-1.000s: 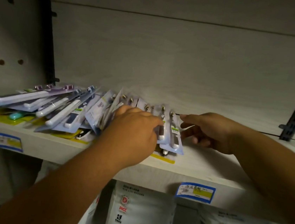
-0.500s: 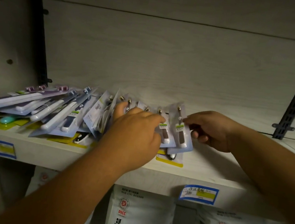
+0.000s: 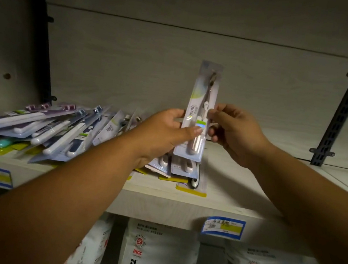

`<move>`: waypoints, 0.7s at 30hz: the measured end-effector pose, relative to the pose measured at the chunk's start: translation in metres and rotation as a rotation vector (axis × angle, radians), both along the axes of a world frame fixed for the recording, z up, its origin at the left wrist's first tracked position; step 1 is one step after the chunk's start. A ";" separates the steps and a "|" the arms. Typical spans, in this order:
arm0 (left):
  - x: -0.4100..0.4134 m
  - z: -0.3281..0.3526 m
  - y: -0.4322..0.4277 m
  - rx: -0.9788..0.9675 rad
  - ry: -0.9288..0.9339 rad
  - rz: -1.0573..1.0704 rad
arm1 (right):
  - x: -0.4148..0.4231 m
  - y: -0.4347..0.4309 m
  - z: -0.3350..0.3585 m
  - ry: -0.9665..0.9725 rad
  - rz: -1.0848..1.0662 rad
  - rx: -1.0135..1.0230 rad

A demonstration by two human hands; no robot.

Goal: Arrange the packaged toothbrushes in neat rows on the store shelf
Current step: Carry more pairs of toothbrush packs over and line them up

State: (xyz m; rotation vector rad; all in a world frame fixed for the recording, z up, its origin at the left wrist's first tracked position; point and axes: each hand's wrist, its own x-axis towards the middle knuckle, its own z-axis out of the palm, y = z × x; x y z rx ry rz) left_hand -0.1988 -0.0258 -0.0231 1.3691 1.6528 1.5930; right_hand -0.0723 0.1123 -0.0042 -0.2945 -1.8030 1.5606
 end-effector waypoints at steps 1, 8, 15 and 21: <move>0.000 -0.002 0.002 0.041 0.038 0.028 | -0.004 -0.004 0.003 -0.004 -0.016 0.007; -0.012 -0.008 0.002 0.271 -0.111 0.205 | -0.014 0.002 -0.008 -0.436 -0.427 0.249; -0.011 -0.011 0.000 0.276 -0.056 0.229 | -0.030 -0.027 -0.025 -0.989 -0.358 0.837; -0.008 -0.010 -0.003 0.279 -0.010 0.215 | -0.027 -0.016 -0.025 -0.971 -0.411 0.666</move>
